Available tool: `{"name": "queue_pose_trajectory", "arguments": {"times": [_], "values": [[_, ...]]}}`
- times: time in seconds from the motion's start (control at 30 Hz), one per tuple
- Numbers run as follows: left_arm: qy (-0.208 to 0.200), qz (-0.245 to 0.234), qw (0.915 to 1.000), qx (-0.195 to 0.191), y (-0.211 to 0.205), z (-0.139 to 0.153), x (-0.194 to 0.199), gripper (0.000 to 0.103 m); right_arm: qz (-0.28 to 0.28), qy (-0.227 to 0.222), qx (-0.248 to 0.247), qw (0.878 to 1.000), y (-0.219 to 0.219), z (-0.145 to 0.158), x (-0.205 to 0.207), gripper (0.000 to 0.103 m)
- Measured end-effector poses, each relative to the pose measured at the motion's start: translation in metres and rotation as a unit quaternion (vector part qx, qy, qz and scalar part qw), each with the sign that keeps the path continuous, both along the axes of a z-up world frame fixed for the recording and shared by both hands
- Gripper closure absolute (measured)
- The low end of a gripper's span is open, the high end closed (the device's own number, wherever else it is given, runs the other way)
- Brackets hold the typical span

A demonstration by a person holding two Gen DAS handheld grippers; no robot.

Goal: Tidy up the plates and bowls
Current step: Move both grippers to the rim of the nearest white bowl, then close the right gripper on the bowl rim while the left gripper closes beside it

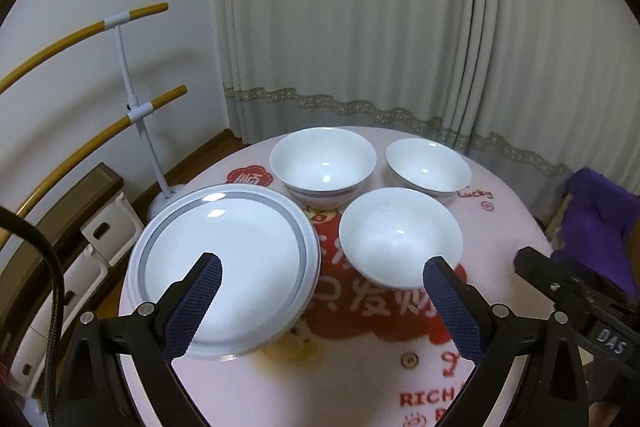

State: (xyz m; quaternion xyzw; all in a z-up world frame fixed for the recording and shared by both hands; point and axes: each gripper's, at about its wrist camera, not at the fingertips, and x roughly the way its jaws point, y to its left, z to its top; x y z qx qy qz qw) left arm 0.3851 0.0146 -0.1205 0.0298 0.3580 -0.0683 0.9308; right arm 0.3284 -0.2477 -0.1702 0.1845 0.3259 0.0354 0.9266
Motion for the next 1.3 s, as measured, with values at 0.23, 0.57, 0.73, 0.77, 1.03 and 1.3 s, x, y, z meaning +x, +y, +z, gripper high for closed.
{"name": "queue_pose_trajectory", "arguments": {"times": [0.23,0.57,0.73,0.77,1.03,1.3], "values": [[0.023,0.009,0.9995,0.019,-0.017,-0.020,0.041,0.004,0.032,0.055,0.017,0.998,0.006,-0.031,0.058,0.043],[0.037,-0.002,0.9990,0.026,-0.030,-0.044,0.079,0.004,0.059,0.072,0.029,0.995,0.013,-0.046,0.079,0.081],[0.039,-0.010,0.9988,0.028,-0.038,-0.051,0.089,0.006,0.056,0.075,0.036,0.995,0.007,-0.049,0.077,0.090],[0.041,-0.011,0.9987,0.029,-0.039,-0.053,0.089,0.009,0.055,0.076,0.038,0.995,0.005,-0.050,0.077,0.091],[0.061,-0.036,0.9971,0.028,-0.053,-0.064,0.100,0.041,0.050,0.083,0.052,0.994,-0.004,-0.058,0.075,0.091],[0.065,-0.048,0.9964,0.026,-0.056,-0.066,0.103,0.059,0.051,0.085,0.061,0.993,-0.007,-0.062,0.072,0.091]]}}
